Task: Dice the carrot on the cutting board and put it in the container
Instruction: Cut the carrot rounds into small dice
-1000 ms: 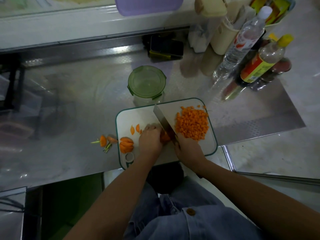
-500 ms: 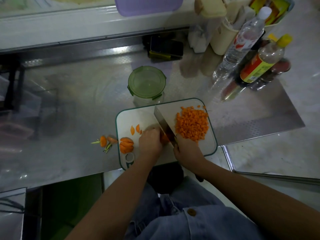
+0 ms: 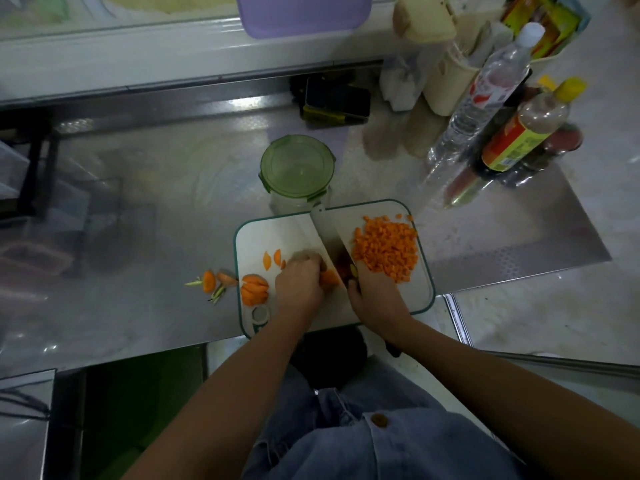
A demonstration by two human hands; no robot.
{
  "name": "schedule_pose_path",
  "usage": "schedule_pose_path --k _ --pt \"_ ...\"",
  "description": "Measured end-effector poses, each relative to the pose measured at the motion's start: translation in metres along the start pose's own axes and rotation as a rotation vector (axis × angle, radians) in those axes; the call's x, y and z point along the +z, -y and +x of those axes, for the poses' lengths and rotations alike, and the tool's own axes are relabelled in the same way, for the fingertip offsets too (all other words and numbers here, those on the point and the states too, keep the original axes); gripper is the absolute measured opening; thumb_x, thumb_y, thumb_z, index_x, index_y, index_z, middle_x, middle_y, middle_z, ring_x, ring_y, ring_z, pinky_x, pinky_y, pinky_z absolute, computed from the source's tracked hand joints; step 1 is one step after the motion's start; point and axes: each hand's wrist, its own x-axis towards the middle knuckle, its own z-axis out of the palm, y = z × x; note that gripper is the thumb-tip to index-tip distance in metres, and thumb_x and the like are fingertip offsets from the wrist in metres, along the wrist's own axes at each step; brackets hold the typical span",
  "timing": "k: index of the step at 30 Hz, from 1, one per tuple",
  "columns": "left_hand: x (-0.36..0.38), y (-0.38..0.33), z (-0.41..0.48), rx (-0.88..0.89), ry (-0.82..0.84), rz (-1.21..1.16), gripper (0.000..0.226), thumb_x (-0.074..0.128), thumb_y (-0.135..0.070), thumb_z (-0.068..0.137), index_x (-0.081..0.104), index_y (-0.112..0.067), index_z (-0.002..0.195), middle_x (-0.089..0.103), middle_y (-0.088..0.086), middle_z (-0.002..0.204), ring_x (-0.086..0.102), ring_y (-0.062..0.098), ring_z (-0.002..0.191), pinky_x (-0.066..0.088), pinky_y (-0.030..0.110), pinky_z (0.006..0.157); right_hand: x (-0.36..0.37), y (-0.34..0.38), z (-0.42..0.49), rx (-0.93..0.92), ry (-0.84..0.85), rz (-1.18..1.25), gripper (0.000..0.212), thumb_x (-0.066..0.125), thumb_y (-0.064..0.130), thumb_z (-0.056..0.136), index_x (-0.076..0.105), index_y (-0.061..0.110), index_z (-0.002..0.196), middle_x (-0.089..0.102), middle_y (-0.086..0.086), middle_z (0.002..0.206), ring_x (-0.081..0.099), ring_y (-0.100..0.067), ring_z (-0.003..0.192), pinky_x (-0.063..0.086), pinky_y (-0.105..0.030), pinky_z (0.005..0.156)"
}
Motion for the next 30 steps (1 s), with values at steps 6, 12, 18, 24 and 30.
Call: schedule_pose_path --k 6,12,18,24,30 --pt "0.004 0.008 -0.004 0.044 -0.032 0.060 0.023 0.063 -0.035 0.085 0.060 -0.022 0.104 0.055 0.002 0.110 0.051 0.021 0.106 0.044 0.033 0.067 0.000 0.002 -0.005 -0.015 0.053 -0.033 0.009 0.046 0.013 0.091 0.050 0.007 0.097 0.047 -0.005 0.072 0.048 -0.022 0.063 0.035 -0.033 0.056" --pt "0.008 0.007 -0.003 0.009 -0.039 0.003 0.009 0.062 -0.024 0.086 0.062 -0.021 0.094 0.058 0.004 0.102 0.053 0.023 0.100 0.041 0.033 0.066 0.007 0.004 -0.005 0.006 0.067 -0.039 0.005 0.048 0.012 0.090 0.050 0.009 0.094 0.045 -0.002 0.071 0.047 -0.020 0.062 0.034 -0.031 0.055" --pt "0.005 0.005 -0.001 -0.011 -0.031 -0.037 0.019 0.065 -0.036 0.083 0.064 -0.018 0.092 0.059 0.006 0.099 0.054 0.025 0.096 0.044 0.036 0.068 0.013 0.007 -0.002 0.029 0.070 -0.026 0.008 0.047 0.013 0.092 0.050 0.007 0.098 0.047 -0.005 0.071 0.053 -0.027 0.064 0.040 -0.037 0.055" --pt "0.003 0.009 -0.005 0.007 -0.032 -0.061 0.021 0.065 -0.034 0.083 0.063 -0.023 0.101 0.059 0.003 0.107 0.054 0.021 0.102 0.048 0.035 0.073 0.005 0.003 0.001 -0.011 0.000 0.016 0.013 0.048 0.013 0.093 0.052 0.005 0.103 0.058 -0.012 0.072 0.055 -0.027 0.061 0.036 -0.033 0.053" --pt "0.001 0.017 -0.008 0.033 -0.063 -0.027 0.021 0.064 -0.036 0.085 0.067 -0.022 0.101 0.060 0.002 0.103 0.054 0.020 0.103 0.048 0.035 0.072 0.000 0.008 -0.006 -0.038 0.071 -0.034 0.010 0.046 0.012 0.092 0.050 0.009 0.101 0.050 -0.003 0.068 0.050 -0.021 0.057 0.042 -0.036 0.053"
